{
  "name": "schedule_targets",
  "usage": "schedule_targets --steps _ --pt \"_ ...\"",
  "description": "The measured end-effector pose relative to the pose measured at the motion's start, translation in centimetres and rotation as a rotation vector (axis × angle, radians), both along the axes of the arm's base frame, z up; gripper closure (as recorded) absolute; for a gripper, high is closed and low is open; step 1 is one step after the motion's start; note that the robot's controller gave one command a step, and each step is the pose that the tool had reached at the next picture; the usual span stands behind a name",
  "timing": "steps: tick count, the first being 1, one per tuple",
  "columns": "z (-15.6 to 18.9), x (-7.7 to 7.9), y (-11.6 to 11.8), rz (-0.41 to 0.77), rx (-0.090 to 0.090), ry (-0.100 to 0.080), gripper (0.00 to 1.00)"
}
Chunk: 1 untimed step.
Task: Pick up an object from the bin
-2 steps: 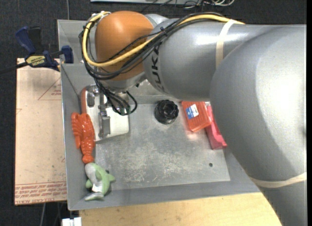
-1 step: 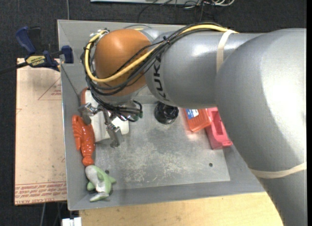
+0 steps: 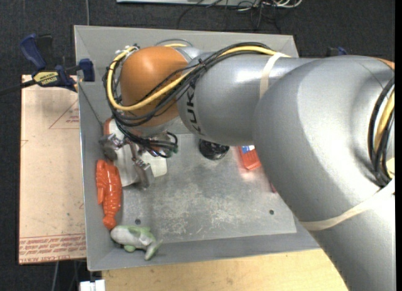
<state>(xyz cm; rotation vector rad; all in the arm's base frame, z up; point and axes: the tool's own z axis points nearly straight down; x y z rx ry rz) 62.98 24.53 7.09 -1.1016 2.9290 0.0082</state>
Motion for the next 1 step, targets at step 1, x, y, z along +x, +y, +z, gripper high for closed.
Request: schedule_targets --steps 1 --pt "-0.17 -1.79 0.27 0.432 -0.008 0.007 1.0"
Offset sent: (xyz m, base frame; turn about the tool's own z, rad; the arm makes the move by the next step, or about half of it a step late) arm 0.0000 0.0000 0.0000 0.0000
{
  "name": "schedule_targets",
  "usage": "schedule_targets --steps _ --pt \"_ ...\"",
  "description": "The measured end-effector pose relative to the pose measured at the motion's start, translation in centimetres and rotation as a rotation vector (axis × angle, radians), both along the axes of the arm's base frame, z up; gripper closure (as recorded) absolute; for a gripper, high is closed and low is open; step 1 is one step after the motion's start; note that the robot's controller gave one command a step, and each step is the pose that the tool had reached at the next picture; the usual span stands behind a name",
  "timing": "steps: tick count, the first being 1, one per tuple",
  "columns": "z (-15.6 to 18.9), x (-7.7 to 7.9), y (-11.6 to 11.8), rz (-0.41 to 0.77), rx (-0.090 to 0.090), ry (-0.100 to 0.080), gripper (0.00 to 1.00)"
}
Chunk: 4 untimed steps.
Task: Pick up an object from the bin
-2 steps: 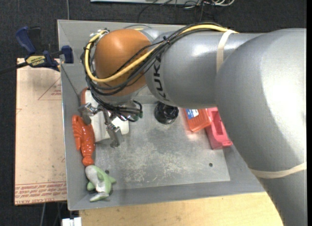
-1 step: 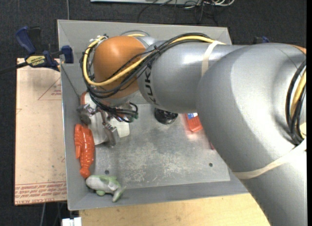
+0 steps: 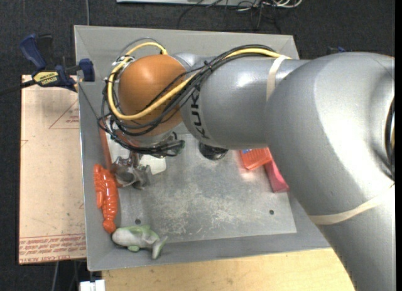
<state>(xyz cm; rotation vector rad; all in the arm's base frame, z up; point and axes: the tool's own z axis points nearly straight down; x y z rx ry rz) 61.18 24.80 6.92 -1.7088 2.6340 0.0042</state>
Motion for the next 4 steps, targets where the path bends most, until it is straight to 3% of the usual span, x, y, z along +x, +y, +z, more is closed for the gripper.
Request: schedule_targets --steps 4 --pt "1.6 -0.1 0.0 -0.004 0.001 0.003 1.0"
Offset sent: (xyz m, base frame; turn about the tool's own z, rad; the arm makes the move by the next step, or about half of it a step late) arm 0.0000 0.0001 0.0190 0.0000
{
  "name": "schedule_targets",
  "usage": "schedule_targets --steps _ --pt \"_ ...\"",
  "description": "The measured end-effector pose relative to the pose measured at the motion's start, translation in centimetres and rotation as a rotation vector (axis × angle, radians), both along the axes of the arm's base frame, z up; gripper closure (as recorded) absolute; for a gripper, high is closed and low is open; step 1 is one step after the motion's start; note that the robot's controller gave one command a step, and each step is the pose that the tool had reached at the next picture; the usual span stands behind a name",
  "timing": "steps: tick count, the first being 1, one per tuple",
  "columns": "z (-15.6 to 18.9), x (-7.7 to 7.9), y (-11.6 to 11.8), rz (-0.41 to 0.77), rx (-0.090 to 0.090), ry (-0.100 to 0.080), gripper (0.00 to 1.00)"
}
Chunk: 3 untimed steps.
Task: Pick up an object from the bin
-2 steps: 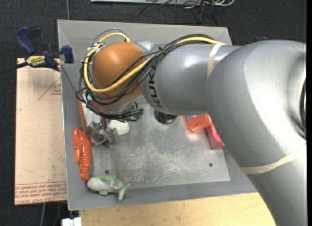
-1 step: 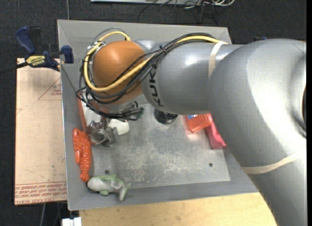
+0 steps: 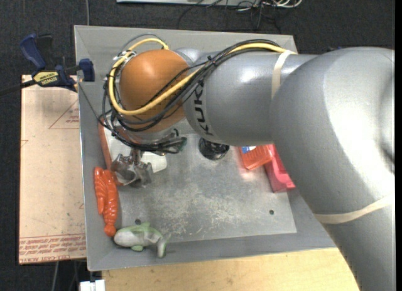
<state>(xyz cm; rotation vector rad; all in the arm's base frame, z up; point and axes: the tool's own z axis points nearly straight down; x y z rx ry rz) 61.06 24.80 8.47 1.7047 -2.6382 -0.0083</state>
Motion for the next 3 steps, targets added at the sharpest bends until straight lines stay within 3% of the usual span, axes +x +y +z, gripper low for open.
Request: schedule_targets --steps 3 --pt "5.9 0.0 0.1 -0.001 0.0 0.0 1.0"
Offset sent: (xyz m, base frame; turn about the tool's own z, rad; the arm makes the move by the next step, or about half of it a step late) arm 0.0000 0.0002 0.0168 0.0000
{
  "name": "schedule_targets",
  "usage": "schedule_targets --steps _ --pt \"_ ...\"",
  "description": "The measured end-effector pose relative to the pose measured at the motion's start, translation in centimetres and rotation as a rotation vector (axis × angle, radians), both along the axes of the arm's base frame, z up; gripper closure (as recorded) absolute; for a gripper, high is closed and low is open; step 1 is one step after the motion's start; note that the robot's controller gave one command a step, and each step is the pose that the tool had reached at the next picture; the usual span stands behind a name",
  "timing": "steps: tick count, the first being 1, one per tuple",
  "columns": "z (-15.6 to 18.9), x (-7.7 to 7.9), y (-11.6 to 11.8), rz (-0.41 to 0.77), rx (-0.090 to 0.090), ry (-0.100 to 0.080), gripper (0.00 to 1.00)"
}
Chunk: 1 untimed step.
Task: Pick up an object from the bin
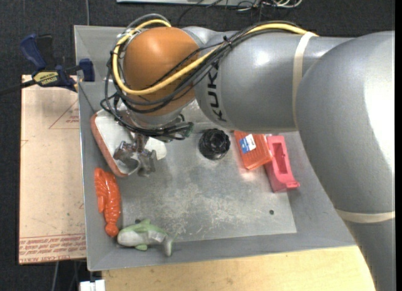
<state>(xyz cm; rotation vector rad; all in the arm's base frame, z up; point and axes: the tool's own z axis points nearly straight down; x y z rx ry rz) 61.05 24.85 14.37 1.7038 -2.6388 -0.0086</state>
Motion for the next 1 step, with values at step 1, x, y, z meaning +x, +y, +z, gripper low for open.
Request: schedule_targets --steps 1 --pt "1.59 0.12 0.01 -0.002 0.002 -0.005 1.0"
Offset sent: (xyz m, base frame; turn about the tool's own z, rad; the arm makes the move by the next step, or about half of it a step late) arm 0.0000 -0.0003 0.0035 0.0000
